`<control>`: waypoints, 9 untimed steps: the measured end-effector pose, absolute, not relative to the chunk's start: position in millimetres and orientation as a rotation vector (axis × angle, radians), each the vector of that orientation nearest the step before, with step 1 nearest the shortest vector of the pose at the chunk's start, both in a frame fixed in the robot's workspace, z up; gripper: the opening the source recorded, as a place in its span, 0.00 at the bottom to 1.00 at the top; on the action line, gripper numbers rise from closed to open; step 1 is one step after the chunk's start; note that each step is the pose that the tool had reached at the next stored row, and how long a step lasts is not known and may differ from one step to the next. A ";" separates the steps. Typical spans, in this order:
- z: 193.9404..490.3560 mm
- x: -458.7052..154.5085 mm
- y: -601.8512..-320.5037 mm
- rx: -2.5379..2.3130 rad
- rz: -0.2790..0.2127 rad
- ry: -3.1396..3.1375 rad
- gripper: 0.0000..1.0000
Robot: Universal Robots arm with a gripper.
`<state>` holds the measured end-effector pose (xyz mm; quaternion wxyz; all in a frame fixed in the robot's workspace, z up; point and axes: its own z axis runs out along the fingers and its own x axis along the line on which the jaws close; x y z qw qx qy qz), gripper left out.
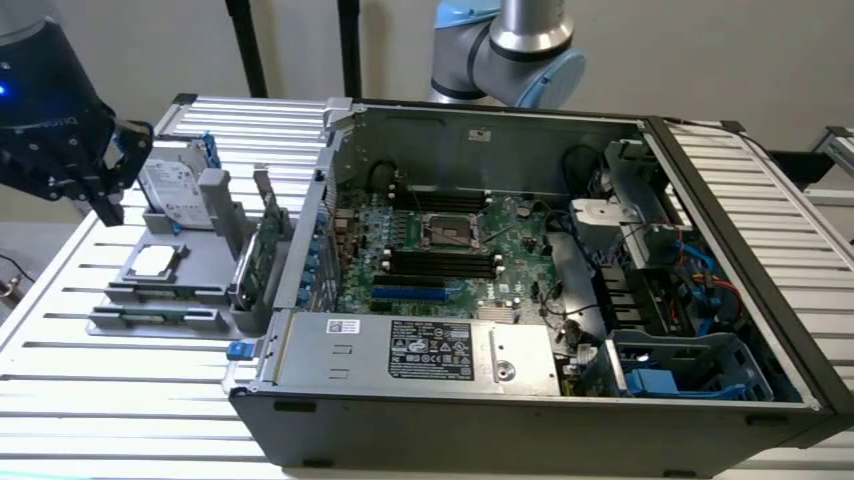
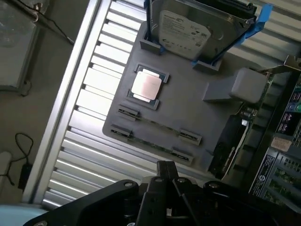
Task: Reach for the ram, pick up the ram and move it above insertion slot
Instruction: 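Pick up the ram and move it above insertion slot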
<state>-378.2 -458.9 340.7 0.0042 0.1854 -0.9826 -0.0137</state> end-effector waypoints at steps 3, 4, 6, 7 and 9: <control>340.7 -378.2 -458.9 0.666 -0.042 -3.060 0.11; 340.7 -378.2 -458.9 0.693 -0.042 -3.054 0.11; 340.7 -378.2 -458.9 0.748 -0.041 -3.041 0.11; 340.7 -378.2 -458.9 0.775 -0.041 -3.033 0.11; 340.7 -378.3 -458.9 0.830 -0.040 -3.019 0.11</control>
